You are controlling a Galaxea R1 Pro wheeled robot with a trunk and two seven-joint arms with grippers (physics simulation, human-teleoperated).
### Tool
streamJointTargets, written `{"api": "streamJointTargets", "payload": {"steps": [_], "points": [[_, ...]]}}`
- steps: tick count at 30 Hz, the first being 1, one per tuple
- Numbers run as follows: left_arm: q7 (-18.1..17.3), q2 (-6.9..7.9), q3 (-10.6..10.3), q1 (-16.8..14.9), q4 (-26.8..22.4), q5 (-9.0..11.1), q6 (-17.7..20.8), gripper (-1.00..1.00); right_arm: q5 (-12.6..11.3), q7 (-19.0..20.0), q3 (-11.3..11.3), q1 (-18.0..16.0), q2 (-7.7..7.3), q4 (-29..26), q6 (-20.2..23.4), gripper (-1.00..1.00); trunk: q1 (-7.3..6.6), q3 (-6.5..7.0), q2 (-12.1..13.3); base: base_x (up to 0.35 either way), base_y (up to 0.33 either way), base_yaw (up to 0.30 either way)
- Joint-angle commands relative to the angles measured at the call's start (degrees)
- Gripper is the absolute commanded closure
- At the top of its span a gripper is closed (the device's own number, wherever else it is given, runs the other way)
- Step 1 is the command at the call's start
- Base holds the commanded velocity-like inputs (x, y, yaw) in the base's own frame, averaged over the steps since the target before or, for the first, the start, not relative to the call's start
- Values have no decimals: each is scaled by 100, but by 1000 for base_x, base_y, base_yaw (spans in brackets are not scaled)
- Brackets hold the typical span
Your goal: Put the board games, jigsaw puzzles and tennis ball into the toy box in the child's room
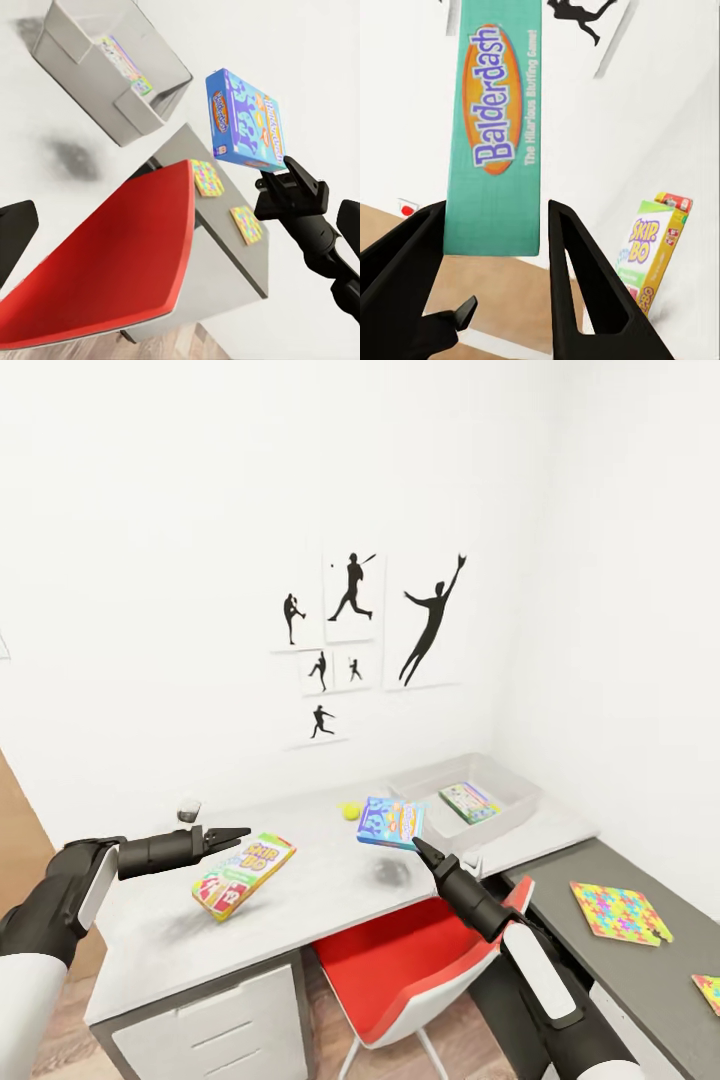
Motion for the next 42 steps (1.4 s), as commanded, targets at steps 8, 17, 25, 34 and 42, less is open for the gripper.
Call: {"api": "streamJointTargets", "payload": {"steps": [8,17,25,34,42], "points": [[-6,2,2,-2,-2,15,41,-100,-61,4,8,-10,-4,2,31,100,4,19,-10,97,-137,-252],[-6,2,2,-2,-2,15,41,-100,-61,6,9,-10,-4,2,31,100,4,26,-10,170,-116,-61],[-6,2,2,-2,-2,15,41,-100,-61,8,9,-8,-4,2,31,100,4,26,-10,226,-24,-2],[-6,2,2,-2,-2,15,41,-100,-61,3,8,-9,-6,2,33,100,4,26,-10,140,-70,0],[-8,2,2,-2,-2,24,41,-100,-61,11,9,-8,-11,2,33,100,4,26,-10,11,-5,0]]}}
